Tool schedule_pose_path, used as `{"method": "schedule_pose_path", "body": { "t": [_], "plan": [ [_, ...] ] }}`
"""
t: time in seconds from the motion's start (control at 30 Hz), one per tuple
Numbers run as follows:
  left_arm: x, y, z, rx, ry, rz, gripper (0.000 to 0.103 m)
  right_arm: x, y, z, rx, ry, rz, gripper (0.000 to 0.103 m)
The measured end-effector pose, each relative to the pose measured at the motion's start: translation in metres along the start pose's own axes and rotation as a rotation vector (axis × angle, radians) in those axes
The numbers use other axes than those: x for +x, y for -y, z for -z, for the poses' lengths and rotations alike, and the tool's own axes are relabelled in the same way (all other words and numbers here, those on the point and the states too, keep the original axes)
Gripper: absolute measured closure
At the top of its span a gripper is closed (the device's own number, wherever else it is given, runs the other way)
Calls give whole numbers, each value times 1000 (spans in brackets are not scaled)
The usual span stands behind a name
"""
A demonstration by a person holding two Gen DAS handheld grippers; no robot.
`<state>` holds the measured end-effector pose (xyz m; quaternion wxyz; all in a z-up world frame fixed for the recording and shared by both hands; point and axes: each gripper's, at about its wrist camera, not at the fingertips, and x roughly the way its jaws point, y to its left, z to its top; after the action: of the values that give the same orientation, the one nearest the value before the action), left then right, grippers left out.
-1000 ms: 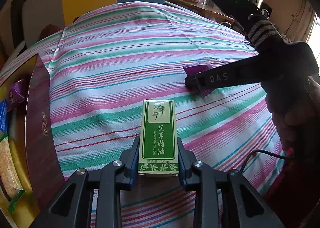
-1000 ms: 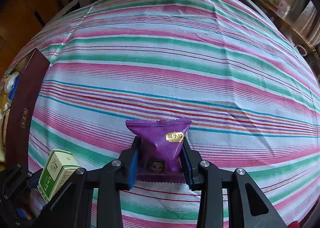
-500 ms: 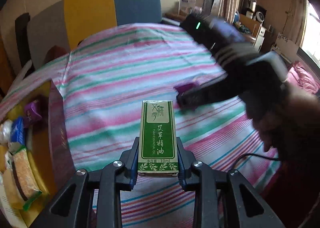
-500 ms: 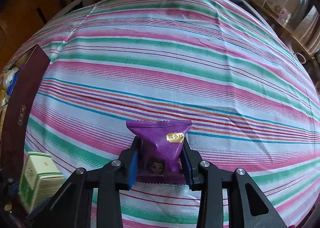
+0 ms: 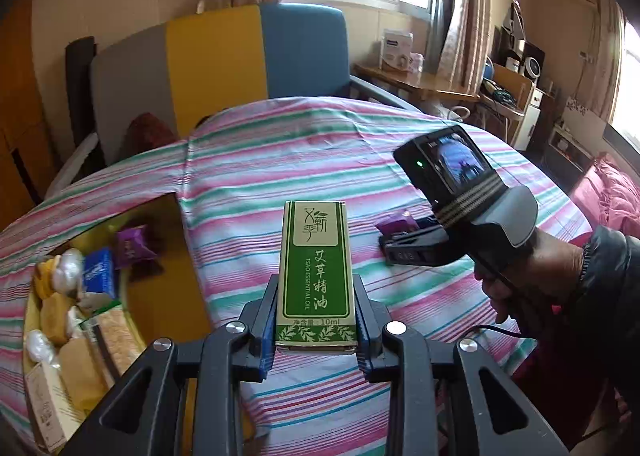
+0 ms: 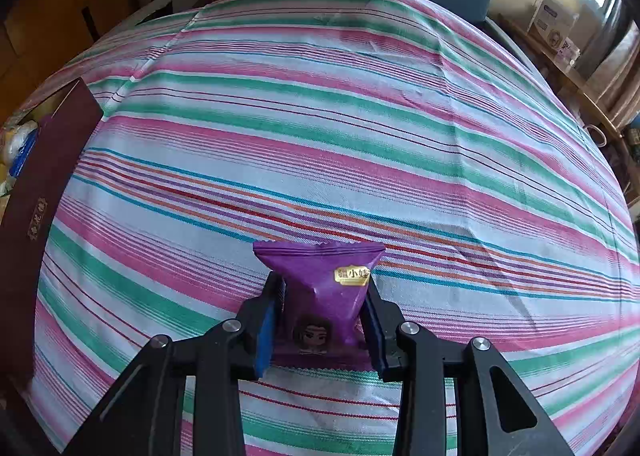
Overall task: Organize objects
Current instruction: 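Hold the oil box in the left tool while the right tool grasps the purple packet, then carry the oil box into the tray with the left tool and open it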
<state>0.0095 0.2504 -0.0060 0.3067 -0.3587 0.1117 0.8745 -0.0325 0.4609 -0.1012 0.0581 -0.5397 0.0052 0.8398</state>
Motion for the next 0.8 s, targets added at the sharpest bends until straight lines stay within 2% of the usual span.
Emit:
{"method": "schedule_pose_path", "body": {
  "t": [0.3, 0.57, 0.8],
  "plan": [
    [-16, -40, 11, -78, 16, -58, 72, 2, -7, -2, -22, 20, 28, 64],
    [-16, -78, 29, -157, -21, -80, 72, 2, -9, -1, -26, 24, 41, 64],
    [-20, -147, 59, -350, -80, -106, 72, 3, -10, -3, -38, 23, 52, 64]
  ]
}}
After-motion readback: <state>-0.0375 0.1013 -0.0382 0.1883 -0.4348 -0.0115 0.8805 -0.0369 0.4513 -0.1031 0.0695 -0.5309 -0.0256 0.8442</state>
